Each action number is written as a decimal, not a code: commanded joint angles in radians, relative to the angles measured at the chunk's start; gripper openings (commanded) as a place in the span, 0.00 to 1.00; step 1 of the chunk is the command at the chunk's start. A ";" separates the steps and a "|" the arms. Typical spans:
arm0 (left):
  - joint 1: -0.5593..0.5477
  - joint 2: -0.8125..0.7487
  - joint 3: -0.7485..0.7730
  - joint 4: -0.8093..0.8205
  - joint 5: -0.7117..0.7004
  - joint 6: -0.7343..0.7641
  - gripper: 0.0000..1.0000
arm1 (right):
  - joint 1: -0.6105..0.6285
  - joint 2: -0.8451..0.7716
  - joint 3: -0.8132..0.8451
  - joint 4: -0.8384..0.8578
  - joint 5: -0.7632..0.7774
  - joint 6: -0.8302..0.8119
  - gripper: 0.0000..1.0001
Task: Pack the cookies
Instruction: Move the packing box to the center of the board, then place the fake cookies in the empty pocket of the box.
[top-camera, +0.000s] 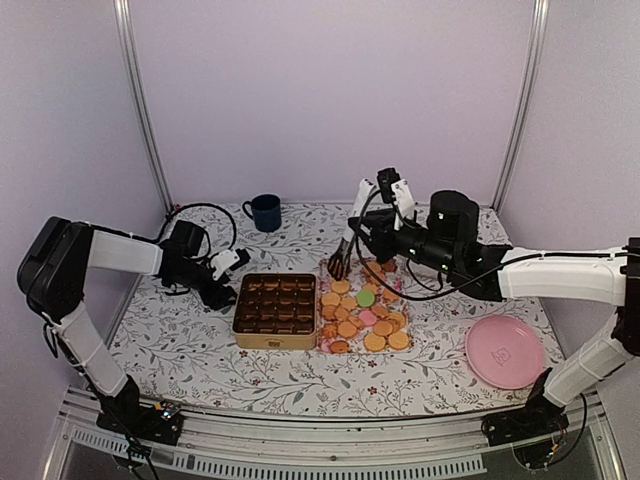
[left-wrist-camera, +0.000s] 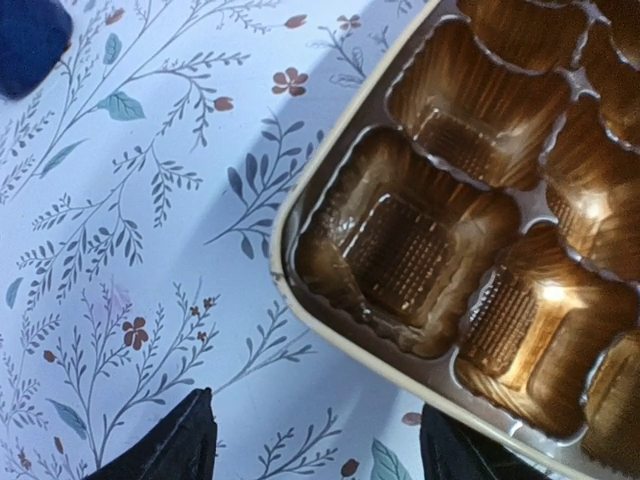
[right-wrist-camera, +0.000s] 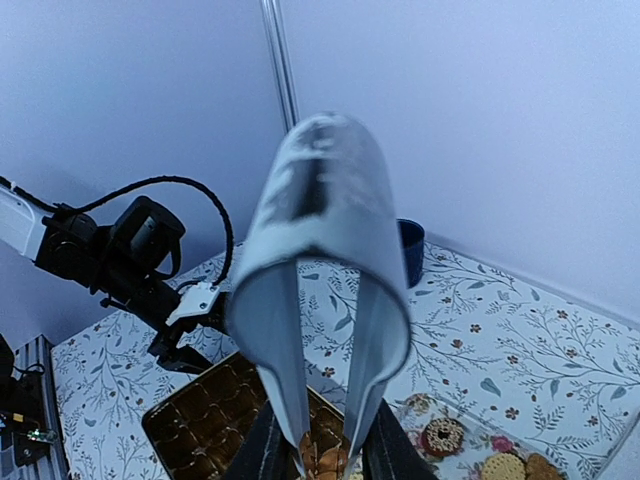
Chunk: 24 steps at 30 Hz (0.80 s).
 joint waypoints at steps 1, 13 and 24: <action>-0.050 -0.031 -0.005 0.010 0.092 -0.006 0.71 | 0.054 0.108 0.114 0.090 -0.042 0.025 0.01; 0.038 -0.129 -0.031 -0.083 0.248 -0.044 0.74 | 0.123 0.484 0.479 0.116 -0.119 0.021 0.01; 0.154 -0.212 -0.105 -0.137 0.262 -0.016 0.79 | 0.125 0.641 0.611 0.109 -0.133 -0.006 0.01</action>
